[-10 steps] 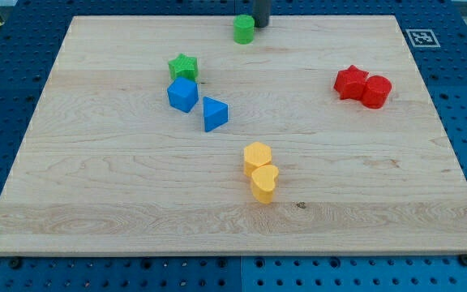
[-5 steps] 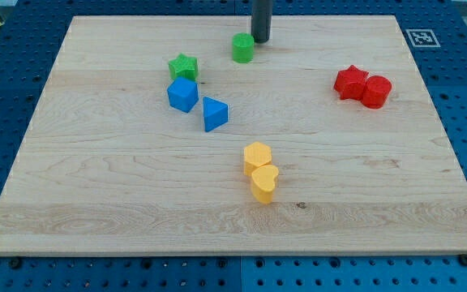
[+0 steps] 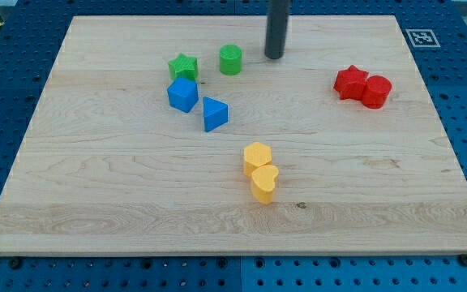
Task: Move the green circle near to the green star
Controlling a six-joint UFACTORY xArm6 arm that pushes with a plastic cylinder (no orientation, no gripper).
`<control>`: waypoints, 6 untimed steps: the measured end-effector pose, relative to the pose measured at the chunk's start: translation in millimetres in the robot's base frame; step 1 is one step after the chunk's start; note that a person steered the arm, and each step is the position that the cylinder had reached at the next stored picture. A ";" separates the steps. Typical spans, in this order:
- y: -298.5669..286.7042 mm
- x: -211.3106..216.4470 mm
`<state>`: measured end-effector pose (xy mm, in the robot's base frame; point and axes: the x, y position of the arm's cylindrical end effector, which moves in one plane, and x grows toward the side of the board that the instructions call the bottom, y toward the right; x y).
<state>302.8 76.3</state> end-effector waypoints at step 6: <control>-63.3 13.1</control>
<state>315.9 13.0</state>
